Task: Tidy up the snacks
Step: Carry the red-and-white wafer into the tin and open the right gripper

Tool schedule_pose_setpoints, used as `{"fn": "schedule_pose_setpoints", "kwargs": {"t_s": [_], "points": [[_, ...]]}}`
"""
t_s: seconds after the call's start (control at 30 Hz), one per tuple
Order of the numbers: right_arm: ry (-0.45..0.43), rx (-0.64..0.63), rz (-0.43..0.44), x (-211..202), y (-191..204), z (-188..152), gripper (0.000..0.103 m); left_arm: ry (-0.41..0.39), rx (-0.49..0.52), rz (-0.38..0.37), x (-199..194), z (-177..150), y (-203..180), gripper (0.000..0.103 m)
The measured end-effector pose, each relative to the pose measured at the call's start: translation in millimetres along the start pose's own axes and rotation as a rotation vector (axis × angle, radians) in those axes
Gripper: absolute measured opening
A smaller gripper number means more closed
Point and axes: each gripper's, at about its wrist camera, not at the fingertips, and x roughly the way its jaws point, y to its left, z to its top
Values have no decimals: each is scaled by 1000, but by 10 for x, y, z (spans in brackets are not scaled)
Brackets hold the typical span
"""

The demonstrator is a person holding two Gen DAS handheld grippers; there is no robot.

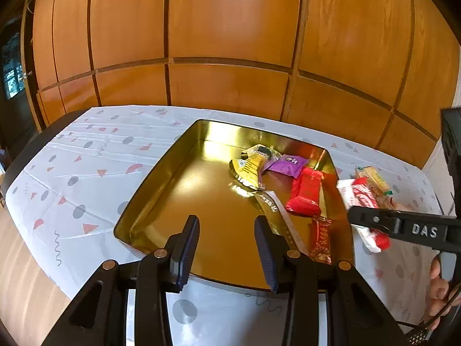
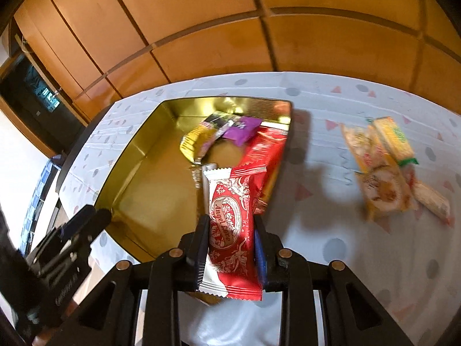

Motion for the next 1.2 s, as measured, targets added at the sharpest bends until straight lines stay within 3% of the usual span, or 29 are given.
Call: {"fn": "schedule_pose_setpoints", "kwargs": {"t_s": [0.3, 0.6, 0.97, 1.2], "points": [[92, -86, -49, 431, 235, 37, 29, 0, -13, 3, -5, -2, 53, 40], [102, -81, -36, 497, 250, -38, 31, 6, -7, 7, 3, 0, 33, 40], [32, -69, -28, 240, 243, -73, 31, -2, 10, -1, -35, 5, -42, 40], [-52, -146, -89, -31, 283, -211, 31, -7, 22, -13, -65, -8, -88, 40]]}}
